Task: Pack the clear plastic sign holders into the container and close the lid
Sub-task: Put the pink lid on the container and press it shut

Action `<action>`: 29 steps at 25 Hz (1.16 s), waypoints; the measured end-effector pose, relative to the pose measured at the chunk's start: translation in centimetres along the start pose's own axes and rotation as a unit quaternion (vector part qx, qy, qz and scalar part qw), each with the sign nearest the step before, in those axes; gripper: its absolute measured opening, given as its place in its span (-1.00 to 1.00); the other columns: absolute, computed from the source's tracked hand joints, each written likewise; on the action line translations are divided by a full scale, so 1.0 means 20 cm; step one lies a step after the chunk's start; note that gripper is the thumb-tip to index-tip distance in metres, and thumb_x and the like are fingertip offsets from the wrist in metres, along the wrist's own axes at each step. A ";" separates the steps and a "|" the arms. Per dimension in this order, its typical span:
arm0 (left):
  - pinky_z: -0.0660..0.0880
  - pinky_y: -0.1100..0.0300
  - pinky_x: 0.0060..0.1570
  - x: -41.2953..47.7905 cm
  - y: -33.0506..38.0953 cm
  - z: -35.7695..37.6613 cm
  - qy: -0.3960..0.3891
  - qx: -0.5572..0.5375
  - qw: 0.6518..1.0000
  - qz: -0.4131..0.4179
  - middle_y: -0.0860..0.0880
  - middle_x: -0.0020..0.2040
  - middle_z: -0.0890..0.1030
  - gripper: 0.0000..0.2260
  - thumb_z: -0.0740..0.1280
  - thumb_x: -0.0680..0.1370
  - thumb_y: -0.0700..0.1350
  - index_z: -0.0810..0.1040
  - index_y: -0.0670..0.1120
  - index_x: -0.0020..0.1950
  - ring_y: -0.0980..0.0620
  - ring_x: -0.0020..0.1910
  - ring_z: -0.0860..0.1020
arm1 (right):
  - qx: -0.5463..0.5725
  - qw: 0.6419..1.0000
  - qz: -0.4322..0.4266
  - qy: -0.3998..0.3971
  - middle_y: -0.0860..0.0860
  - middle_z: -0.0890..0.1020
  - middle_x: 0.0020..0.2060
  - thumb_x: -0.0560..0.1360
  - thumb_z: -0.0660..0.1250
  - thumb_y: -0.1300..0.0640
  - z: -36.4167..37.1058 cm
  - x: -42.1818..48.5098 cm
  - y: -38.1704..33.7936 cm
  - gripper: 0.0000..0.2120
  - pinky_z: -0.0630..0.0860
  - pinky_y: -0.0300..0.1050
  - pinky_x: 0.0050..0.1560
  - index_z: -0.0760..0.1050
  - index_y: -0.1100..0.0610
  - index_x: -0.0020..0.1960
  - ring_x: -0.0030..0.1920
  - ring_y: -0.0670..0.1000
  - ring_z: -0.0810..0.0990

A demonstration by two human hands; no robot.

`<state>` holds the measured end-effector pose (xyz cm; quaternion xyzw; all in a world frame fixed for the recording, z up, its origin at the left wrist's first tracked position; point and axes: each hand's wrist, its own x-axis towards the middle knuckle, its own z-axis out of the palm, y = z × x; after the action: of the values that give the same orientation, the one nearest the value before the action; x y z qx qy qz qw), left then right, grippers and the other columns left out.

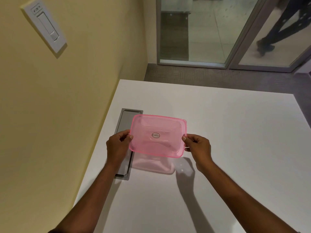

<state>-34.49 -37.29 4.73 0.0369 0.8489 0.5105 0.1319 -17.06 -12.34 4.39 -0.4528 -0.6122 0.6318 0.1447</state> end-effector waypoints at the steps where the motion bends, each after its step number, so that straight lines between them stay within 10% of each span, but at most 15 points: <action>1: 0.63 0.07 0.23 0.04 0.00 0.02 -0.001 0.013 1.000 0.004 0.02 0.07 0.77 -0.73 0.49 0.58 -0.22 0.73 -0.10 0.28 0.04 0.06 0.72 | -0.004 1.000 0.005 0.010 0.04 0.80 -0.15 0.54 0.55 0.15 0.02 0.04 0.00 -0.92 0.75 0.04 -0.06 0.76 0.07 0.03 -0.11 0.15 0.77; 18: 0.67 -0.03 0.14 0.25 -0.13 0.19 -0.024 0.058 0.997 -0.047 -0.05 0.03 0.72 -0.76 0.50 0.59 -0.15 0.69 -0.12 0.25 -0.07 0.03 0.68 | -0.102 0.993 0.025 0.051 -0.05 0.76 -0.13 0.53 0.54 0.12 0.19 0.33 0.14 -0.86 0.73 0.21 0.09 0.66 -0.11 -0.10 -0.06 0.06 0.75; 29: 0.54 -0.03 0.05 0.45 -0.14 0.40 -0.020 0.184 0.980 0.074 -0.14 0.18 0.59 -0.64 0.10 0.76 0.12 0.50 0.06 0.47 -0.18 0.12 0.60 | -0.103 0.993 0.033 0.048 -0.04 0.77 -0.11 0.54 0.51 0.15 0.19 0.36 0.19 -0.93 0.73 0.20 0.09 0.71 0.02 0.01 -0.06 0.06 0.76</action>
<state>-40.84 -30.03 -2.99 0.1330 0.9205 0.3532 0.1015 -22.39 -10.21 -2.44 -0.5153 -0.6511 0.5472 0.1054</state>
